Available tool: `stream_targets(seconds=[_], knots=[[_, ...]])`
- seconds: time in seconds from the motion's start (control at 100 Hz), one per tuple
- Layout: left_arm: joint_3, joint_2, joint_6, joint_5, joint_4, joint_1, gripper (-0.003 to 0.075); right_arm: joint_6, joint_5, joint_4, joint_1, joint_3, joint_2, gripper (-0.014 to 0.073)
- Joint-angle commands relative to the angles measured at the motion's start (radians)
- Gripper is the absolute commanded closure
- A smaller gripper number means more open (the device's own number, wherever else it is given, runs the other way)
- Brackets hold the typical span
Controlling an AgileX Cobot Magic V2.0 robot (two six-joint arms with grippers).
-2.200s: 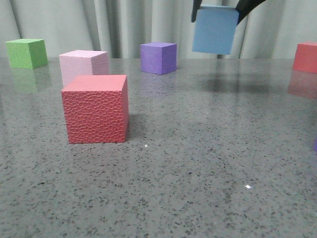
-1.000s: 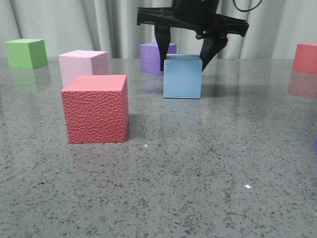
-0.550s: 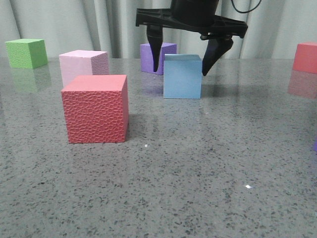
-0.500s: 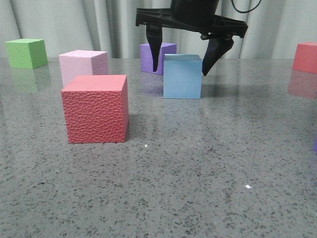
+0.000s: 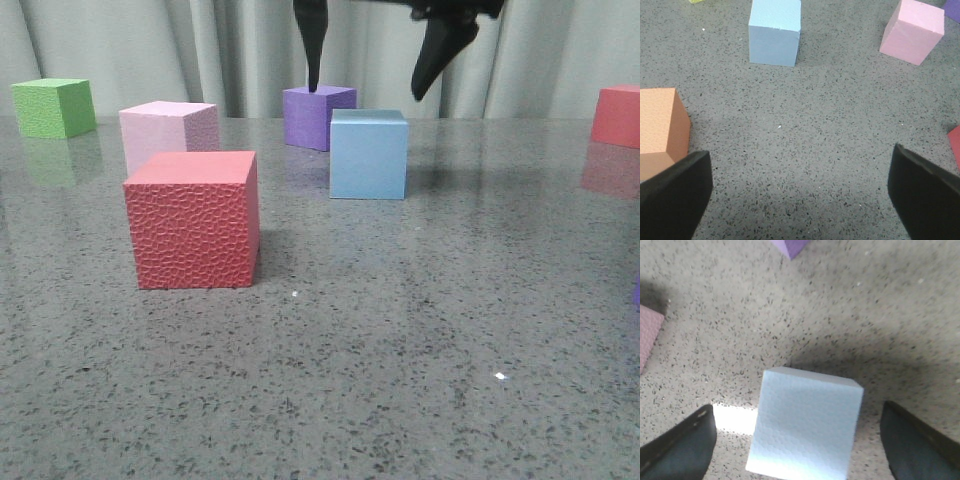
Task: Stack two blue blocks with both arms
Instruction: 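Open the right gripper and raise it away from the cube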
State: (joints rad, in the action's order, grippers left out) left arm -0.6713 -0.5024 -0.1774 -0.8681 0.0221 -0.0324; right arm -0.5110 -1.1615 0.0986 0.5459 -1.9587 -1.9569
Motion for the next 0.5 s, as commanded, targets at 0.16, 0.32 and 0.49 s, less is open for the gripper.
stream_targets(seconds=[0.16,0.32,0.49], knots=[[-0.034,-0.012,0.002,0.063,-0.008,-0.001,0.0039,0.087,-0.038,0.085,-0.004,-0.074,0.105,-0.0061],[-0.034,-0.012,0.002,0.063,-0.008,-0.001,0.0039,0.13,-0.033,0.089,-0.034,-0.072,0.14,-0.0061],[-0.034,-0.012,0.002,0.063,-0.008,-0.001,0.0039,0.188,-0.032,0.088,-0.097,-0.061,0.176,-0.0061]])
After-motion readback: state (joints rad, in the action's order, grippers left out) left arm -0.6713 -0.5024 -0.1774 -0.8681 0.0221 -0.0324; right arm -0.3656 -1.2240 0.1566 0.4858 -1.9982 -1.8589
